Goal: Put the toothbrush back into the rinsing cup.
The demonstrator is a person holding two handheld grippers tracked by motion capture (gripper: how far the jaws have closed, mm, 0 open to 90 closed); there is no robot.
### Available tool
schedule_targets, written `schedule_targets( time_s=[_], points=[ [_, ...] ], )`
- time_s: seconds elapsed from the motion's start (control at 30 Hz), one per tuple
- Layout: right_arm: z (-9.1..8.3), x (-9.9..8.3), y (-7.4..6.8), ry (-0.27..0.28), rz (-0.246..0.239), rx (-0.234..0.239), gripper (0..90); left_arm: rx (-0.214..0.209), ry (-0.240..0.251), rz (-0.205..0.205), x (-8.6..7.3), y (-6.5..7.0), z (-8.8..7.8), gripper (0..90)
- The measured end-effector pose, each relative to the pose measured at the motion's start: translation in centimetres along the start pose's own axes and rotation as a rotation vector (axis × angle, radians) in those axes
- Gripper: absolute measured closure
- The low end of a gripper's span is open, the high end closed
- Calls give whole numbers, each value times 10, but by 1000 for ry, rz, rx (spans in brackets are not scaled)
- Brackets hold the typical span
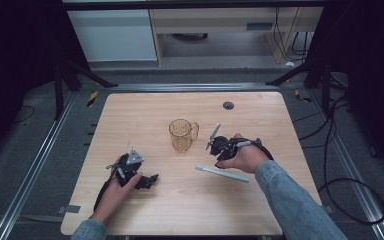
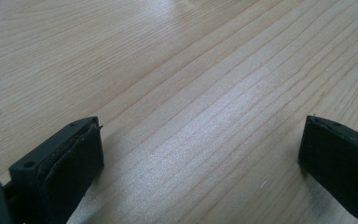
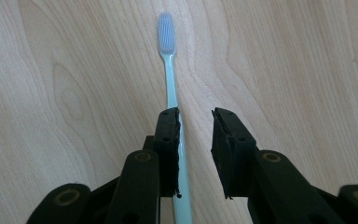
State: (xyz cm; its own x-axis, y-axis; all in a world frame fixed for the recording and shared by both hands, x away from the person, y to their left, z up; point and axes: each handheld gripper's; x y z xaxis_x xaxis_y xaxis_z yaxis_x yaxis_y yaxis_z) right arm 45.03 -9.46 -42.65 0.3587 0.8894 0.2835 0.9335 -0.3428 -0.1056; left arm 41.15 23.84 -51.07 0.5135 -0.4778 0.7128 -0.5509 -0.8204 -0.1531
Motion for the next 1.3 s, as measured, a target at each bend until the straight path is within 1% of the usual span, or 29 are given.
schedule_targets(
  time_s=[0.07,0.23,0.33,0.43,0.6,0.87,1.13,1.3],
  points=[
    [3,1,1,-5,-2,5,725,-1,0,0,0,0,0,0],
    [9,1,1,-23,17,14,731,-1,1,-1,0,0,0,0],
    [11,0,1,-30,13,20,731,-1,0,0,0,0,0,0],
    [15,0,0,-58,11,29,727,-1,0,0,0,0,0,0],
    [17,-1,0,-70,15,31,720,-1,0,2,0,0,0,0],
    [25,-4,2,-93,32,51,702,-1,0,1,0,0,0,0],
    [30,-4,5,-117,30,61,697,-1,0,1,0,0,0,0],
    [31,-3,4,-124,32,64,697,-1,0,0,0,0,0,0]
  ],
)
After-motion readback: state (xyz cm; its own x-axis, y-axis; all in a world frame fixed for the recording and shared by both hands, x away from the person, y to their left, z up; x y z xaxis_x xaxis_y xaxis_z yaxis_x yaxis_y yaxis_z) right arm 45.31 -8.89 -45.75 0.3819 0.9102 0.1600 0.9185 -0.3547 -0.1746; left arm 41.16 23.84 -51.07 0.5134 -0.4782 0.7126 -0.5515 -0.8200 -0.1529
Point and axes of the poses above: each handheld gripper's, and its own axes: z roughly forward along the jaws, x roughly out of its top, y roughly to its right, and after that the axes turned 11 degrees about x, right-handed
